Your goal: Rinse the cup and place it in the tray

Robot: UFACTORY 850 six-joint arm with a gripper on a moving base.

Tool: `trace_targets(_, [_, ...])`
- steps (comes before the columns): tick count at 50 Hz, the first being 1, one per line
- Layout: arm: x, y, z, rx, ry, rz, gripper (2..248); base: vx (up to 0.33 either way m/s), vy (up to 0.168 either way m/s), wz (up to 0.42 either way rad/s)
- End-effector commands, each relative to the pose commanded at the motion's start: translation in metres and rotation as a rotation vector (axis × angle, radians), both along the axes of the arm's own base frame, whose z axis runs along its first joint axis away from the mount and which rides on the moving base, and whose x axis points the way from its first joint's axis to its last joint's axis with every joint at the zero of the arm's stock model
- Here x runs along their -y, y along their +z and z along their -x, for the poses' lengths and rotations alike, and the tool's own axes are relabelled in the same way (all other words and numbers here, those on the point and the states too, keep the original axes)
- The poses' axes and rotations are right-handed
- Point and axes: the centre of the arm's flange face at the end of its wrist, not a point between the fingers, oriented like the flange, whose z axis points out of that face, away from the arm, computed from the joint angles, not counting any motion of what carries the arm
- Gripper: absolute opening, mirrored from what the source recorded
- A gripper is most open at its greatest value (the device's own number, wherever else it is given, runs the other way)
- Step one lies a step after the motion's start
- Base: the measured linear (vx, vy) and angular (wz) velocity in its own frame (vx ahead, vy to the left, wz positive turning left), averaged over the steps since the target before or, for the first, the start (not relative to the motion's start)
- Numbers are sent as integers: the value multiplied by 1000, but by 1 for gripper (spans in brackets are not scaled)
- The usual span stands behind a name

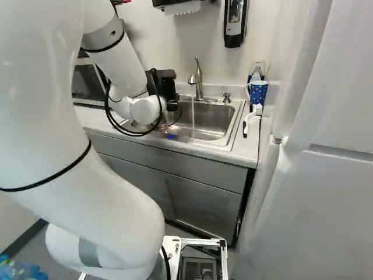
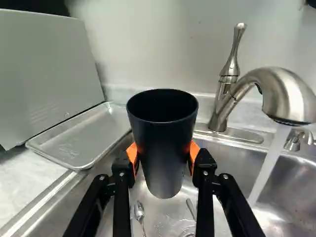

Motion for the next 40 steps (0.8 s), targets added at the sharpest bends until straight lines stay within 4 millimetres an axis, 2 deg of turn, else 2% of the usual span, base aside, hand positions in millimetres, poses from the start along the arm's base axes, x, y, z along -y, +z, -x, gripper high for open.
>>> trace_targets(13, [9, -14, -1, -30, -20, 0, 120, 0, 0, 0])
trace_targets(40, [28, -16, 8, -45, -64, 0, 120, 0, 0, 0])
